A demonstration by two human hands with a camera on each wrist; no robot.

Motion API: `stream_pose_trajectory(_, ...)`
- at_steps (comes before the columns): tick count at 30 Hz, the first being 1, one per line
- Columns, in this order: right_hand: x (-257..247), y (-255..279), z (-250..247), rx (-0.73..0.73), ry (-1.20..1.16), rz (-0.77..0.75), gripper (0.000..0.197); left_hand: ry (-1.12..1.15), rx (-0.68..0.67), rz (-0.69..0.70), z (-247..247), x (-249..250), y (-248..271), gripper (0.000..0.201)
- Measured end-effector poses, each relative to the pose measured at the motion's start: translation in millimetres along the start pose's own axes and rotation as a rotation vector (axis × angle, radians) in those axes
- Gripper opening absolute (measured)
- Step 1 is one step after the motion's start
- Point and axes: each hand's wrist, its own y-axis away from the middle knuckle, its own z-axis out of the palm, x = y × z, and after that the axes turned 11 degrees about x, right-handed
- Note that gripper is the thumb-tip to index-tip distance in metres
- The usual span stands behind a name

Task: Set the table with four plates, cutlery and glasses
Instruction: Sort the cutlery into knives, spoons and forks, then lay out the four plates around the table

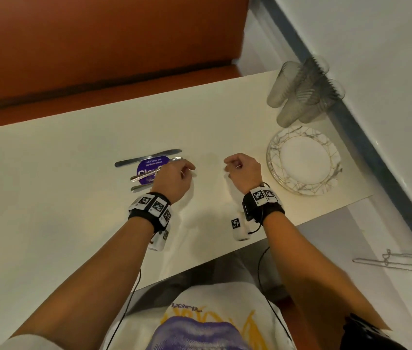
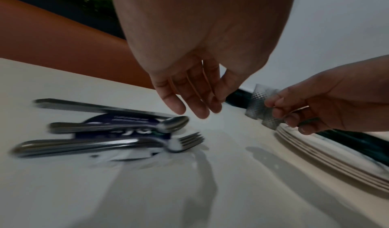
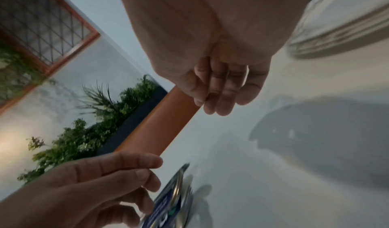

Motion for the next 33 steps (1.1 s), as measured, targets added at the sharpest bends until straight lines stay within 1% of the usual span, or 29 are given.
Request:
stream_pose_trajectory(4, 16, -26, -59, 0.107, 0.03, 0.001, 0.021, 0.042, -0.101, -0.001, 31, 52, -14, 0.02)
stream_pose_trajectory(8, 41, -61, -123, 0.185, 0.187, -0.037, 0.02, 0.073, -0.169, 0.01, 74, 102, -37, 0.023)
stream_pose_trajectory(9, 46, -67, -131, 0.193, 0.206, -0.038, 0.021, 0.07, -0.178, 0.003, 80, 105, -42, 0.022)
stream_pose_trajectory(12, 77, -101, -168, 0.226, 0.251, 0.01, 0.024, 0.019, -0.212, 0.01, 119, 135, -60, 0.019)
stream_pose_trajectory(13, 87, -113, -177, 0.226, 0.295, 0.022, 0.024, -0.003, -0.234, -0.005, 131, 143, -65, 0.022)
stream_pose_trajectory(15, 106, -135, -193, 0.194, 0.44, 0.054, 0.027, -0.048, -0.286, -0.08, 156, 155, -74, 0.037)
stream_pose_trajectory(17, 122, -152, -203, 0.171, 0.562, 0.098, 0.039, -0.082, -0.302, -0.17, 179, 161, -80, 0.054)
stream_pose_trajectory(19, 136, -164, -209, 0.158, 0.625, 0.122, 0.053, -0.118, -0.321, -0.252, 198, 164, -82, 0.07)
stream_pose_trajectory(21, 149, -173, -213, 0.136, 0.657, 0.137, 0.061, -0.136, -0.358, -0.336, 213, 167, -82, 0.077)
stream_pose_trajectory(23, 158, -179, -215, 0.114, 0.654, 0.17, 0.065, -0.121, -0.402, -0.412, 225, 168, -80, 0.076)
stream_pose_trajectory(26, 163, -185, -217, 0.1, 0.557, 0.23, 0.065, -0.107, -0.446, -0.424, 234, 171, -79, 0.07)
stream_pose_trajectory(29, 166, -190, -218, 0.101, 0.481, 0.232, 0.066, -0.051, -0.427, -0.474, 238, 176, -77, 0.061)
stream_pose_trajectory(31, 168, -192, -219, 0.122, 0.448, 0.276, 0.072, -0.006, -0.419, -0.501, 239, 178, -74, 0.059)
stream_pose_trajectory(33, 166, -193, -218, 0.094, 0.453, 0.314, 0.076, 0.06, -0.389, -0.535, 235, 177, -70, 0.054)
